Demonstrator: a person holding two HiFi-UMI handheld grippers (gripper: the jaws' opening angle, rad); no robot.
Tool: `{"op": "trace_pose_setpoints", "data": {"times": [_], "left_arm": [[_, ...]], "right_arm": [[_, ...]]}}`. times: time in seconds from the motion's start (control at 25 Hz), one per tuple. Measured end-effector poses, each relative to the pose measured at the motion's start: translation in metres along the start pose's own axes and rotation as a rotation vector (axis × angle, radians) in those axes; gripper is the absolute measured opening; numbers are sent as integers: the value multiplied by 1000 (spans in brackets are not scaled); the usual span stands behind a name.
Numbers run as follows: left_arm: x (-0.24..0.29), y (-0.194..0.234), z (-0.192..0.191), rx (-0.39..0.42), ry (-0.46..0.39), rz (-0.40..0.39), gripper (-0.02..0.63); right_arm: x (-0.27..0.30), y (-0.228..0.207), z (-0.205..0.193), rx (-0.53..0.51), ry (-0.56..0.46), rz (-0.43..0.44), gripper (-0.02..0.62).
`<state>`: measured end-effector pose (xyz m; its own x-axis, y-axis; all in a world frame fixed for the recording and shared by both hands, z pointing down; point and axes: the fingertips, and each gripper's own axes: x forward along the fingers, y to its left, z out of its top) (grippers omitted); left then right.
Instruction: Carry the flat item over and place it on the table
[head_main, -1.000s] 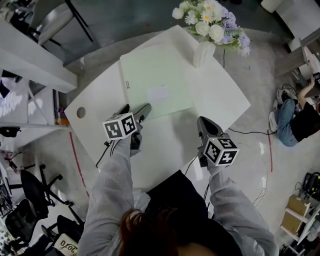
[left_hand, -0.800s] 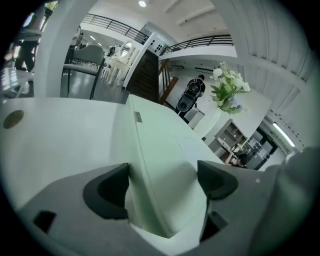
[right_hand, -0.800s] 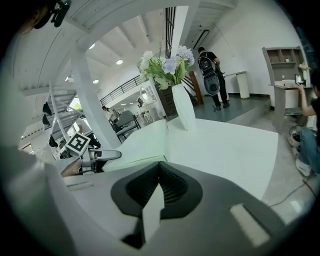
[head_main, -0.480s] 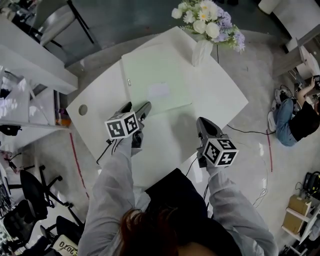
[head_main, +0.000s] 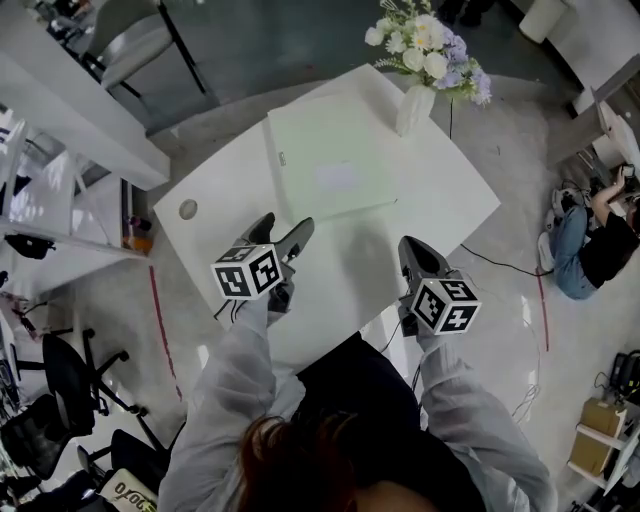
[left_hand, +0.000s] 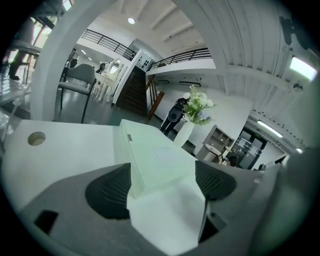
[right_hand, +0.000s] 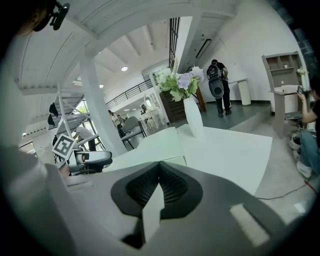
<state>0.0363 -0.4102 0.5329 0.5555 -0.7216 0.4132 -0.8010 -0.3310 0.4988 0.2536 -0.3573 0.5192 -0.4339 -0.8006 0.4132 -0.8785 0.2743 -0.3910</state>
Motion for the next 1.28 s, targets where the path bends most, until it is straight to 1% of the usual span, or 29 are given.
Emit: {"op": "trace_pose_setpoints", "data": {"times": [0.2,0.32,0.44,0.6,0.68,0.84,1.0,1.12,1.16,1.28], "left_arm": [[-42,-18,0,21,-48,-38,379],[-65,-27,-3,20,-73,-61,351],[-88,-33,-9,38,-82,-71,334],[-115,-38,-18,66,-90,-98,291],[-127,-40,-20,101,-103,-104,256],[-149,-43,-25,185,-137,-88,157],[-164,-38,-39,195,-147,-69,70],[-172,-28,-51,203,-146,-29,10],[-175,-25,-54,205,-146,-16,0],[-178,-19,-58,212,-144,1,0]], "right_arm": [[-16,25,-2,-17,-17,20,9],[-25,41,-3,-32,-29,32,9],[-34,58,-4,-55,-40,49,9],[-45,80,-6,-106,-53,66,9],[-49,90,-8,-131,-61,72,9],[-55,109,-17,-165,-69,98,9],[-62,121,-34,-199,-60,115,9],[-64,126,-46,-218,-48,125,9],[-64,127,-50,-223,-43,128,9],[-65,129,-57,-229,-36,127,9]]}}
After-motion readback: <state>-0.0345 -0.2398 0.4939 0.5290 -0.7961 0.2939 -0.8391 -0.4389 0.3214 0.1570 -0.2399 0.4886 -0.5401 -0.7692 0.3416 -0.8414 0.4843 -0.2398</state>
